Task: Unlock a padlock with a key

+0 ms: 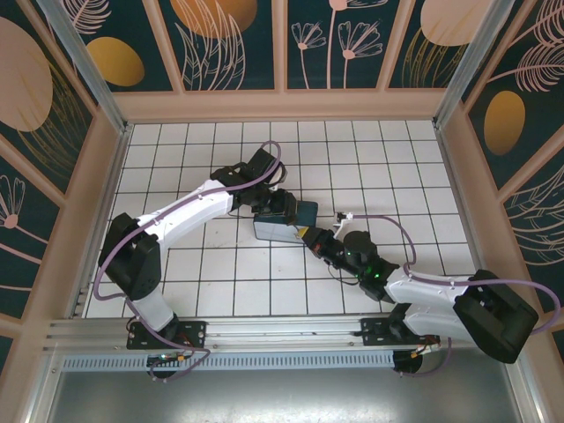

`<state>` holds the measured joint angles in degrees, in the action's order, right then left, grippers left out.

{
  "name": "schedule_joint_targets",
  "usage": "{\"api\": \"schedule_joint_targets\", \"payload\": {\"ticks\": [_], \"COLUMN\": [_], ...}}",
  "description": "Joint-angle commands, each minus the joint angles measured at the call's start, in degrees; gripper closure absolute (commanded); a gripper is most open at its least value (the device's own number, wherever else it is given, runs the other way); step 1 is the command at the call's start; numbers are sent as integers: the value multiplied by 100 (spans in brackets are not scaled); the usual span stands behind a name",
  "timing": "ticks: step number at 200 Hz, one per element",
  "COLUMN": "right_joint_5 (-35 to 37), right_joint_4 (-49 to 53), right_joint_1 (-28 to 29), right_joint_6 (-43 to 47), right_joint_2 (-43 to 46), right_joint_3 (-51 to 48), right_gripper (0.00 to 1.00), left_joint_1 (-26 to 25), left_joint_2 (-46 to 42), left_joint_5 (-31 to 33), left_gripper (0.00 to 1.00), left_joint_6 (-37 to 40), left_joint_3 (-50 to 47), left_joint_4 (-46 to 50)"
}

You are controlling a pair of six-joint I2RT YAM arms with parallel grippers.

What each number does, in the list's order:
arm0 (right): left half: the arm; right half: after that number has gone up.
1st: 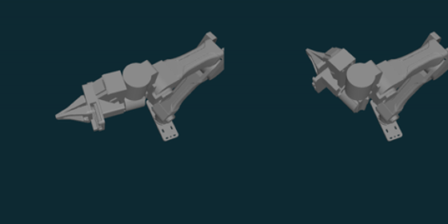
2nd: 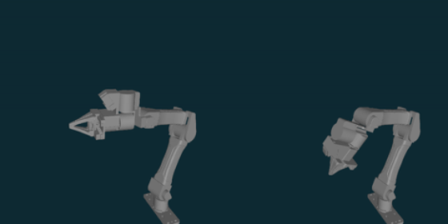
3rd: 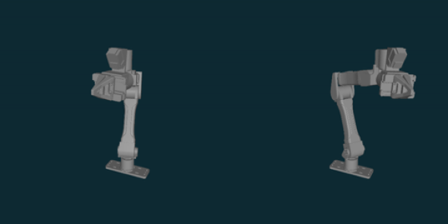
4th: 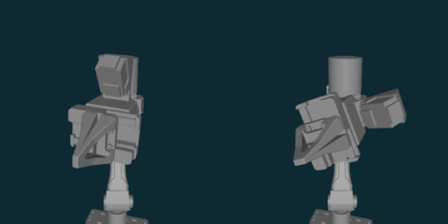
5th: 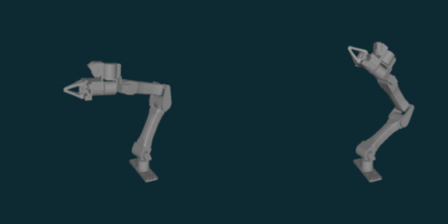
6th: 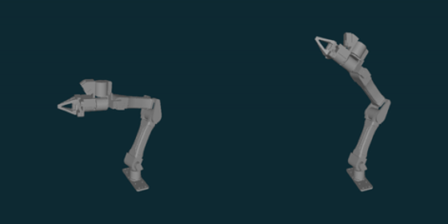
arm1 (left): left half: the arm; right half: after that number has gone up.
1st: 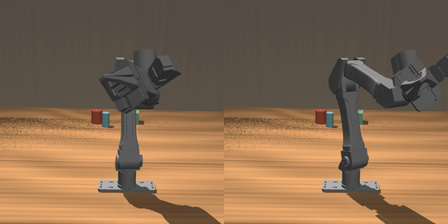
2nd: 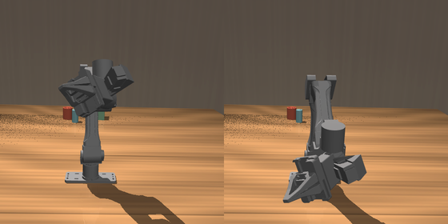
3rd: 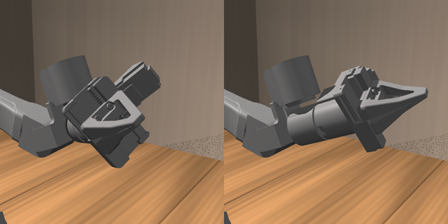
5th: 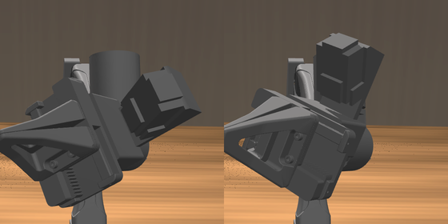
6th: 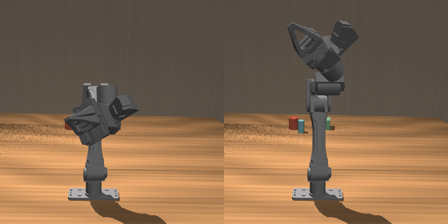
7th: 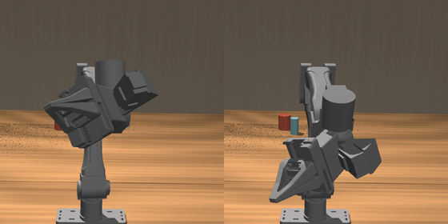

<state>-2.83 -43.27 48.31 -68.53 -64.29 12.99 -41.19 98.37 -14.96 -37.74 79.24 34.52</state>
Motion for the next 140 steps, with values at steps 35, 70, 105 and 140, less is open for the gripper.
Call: {"api": "schedule_joint_targets", "payload": {"ticks": [35,70,105,140], "right_joint_5": [109,46,80,81], "right_joint_4": [-256,-394,-420,-445], "right_joint_1": [-50,-59,-81,-77], "right_joint_6": [39,51,33,-17], "right_joint_2": [-4,-223,-224,-112], "right_joint_3": [33,149,154,100], "right_gripper": [100,100,100,100], "left_joint_1": [17,21,22,20], "left_joint_2": [91,68,60,41], "left_joint_5": [44,19,11,72], "left_gripper": [58,60,60,60], "left_joint_6": [65,56,56,47], "left_joint_3": [-239,-295,-357,-349], "left_joint_4": [28,-16,-36,9]}}
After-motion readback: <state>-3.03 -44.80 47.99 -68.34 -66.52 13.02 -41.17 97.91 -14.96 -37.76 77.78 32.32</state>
